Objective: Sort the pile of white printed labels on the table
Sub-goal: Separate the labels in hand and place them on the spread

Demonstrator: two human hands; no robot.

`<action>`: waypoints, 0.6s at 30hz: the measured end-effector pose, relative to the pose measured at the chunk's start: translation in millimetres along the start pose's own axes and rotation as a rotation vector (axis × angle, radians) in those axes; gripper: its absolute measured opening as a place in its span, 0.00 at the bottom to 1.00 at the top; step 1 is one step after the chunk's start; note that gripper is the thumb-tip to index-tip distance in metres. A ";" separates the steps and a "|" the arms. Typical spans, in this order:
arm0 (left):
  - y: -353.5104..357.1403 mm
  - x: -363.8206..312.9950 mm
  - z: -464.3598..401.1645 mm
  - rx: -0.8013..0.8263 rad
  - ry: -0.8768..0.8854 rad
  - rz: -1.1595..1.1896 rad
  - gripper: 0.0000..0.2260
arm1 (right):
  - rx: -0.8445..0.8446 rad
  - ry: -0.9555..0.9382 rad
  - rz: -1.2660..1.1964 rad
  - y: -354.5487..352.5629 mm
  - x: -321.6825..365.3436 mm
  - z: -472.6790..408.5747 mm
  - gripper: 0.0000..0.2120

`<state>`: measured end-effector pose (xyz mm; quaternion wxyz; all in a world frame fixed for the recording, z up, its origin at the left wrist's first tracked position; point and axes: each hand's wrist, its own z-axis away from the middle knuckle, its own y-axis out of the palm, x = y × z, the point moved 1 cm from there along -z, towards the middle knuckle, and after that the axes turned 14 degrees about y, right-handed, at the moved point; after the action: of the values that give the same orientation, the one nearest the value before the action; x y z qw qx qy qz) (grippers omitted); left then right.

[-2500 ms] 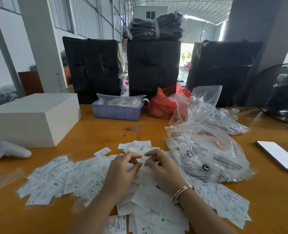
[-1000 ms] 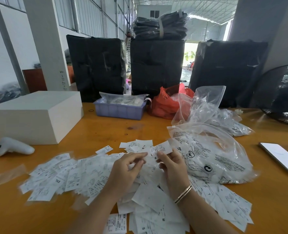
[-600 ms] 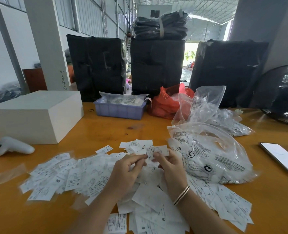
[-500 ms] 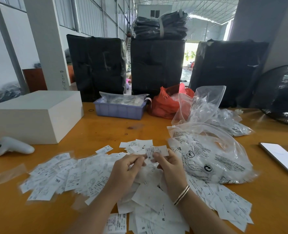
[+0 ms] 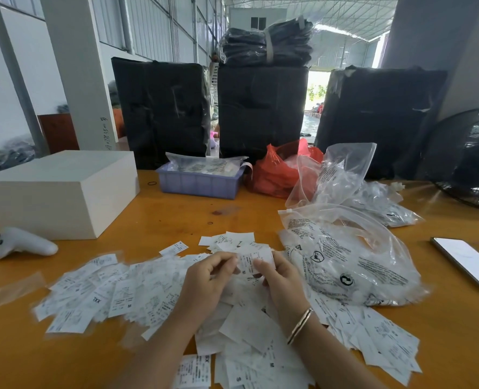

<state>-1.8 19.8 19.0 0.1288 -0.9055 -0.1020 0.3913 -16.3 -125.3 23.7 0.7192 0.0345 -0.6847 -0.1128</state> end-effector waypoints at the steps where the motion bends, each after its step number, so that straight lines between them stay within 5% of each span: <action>1: -0.3 0.6 -0.2 -0.003 -0.002 -0.002 0.04 | -0.007 0.004 0.005 0.1 -0.2 -0.5 0.05; 8: -0.7 1.0 -0.8 -0.013 -0.039 0.051 0.09 | 0.001 0.018 0.022 0.8 -3.1 -2.0 0.05; 13: 0.8 0.3 -1.0 -0.004 -0.103 0.145 0.11 | 0.037 -0.007 0.017 3.0 0.3 1.9 0.19; 18: -1.4 -0.9 -2.1 -0.073 -0.120 0.135 0.10 | 0.032 -0.032 0.053 2.8 3.3 4.1 0.22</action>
<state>-1.0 20.6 21.5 0.0628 -0.8893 -0.0627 0.4487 -19.9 -122.8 27.7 0.7103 0.0260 -0.6985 -0.0830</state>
